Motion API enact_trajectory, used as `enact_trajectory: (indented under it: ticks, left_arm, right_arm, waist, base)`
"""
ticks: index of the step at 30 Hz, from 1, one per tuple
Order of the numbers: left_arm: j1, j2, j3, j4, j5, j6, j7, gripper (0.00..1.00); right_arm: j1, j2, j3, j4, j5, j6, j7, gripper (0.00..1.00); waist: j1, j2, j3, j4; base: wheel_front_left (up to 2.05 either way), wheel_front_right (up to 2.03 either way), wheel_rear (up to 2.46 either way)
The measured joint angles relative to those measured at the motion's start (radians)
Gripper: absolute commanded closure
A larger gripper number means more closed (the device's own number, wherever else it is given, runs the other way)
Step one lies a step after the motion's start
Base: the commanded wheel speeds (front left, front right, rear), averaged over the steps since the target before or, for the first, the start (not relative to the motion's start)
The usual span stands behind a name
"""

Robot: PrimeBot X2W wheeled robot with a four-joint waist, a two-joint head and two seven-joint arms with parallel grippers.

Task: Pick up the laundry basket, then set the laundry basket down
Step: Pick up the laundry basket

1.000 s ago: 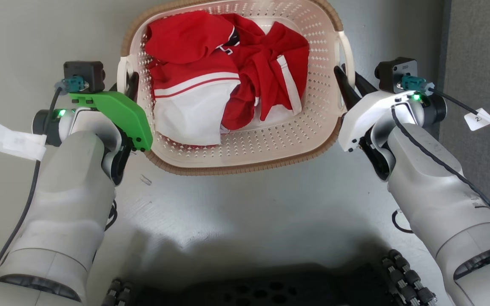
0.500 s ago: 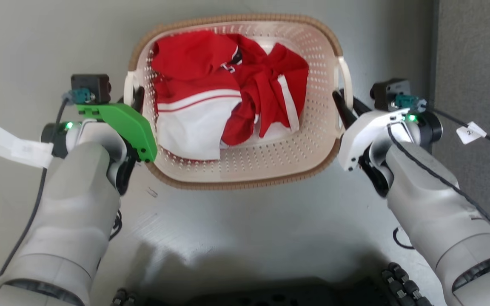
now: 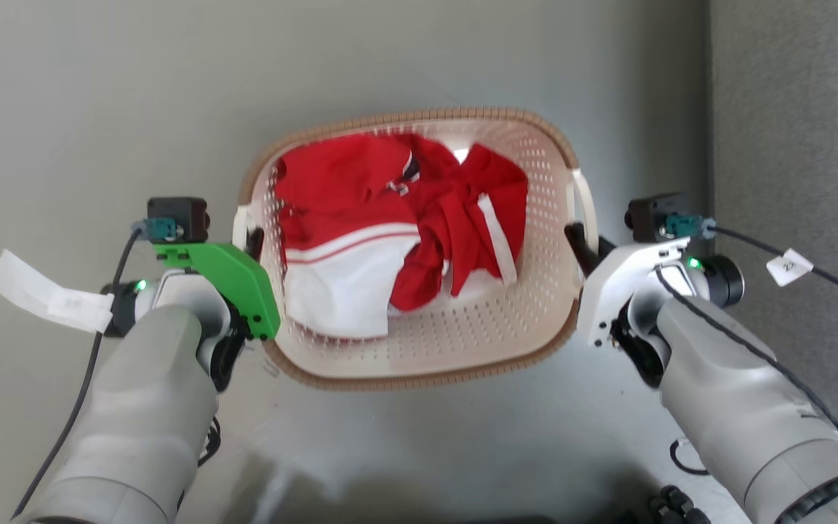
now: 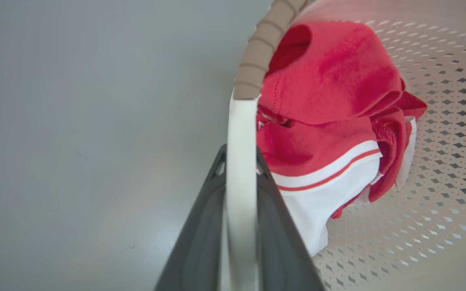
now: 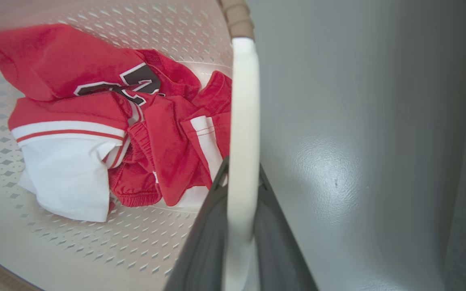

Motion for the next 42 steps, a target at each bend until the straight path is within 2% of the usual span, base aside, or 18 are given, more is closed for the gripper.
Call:
enact_trajectory:
  ticks: [26,42]
  left_arm:
    - [0.144,-0.004,-0.030,0.044,-0.148,0.000,0.220,1.00]
    - [0.193,-0.002,-0.036,0.060,-0.202,0.000,0.331,1.00]
  right_arm:
    - [0.153,0.009,0.084,0.019,0.186,0.011,0.199,1.00]
    - [0.209,0.011,0.119,0.024,0.264,0.011,0.304,1.00]
  waist:
    - [0.0000,0.0000,-0.292,-0.028]
    - [-0.0001,0.0001,-0.478,-0.044]
  base:
    - [0.00,0.00,0.00]
    - [0.00,0.00,0.00]
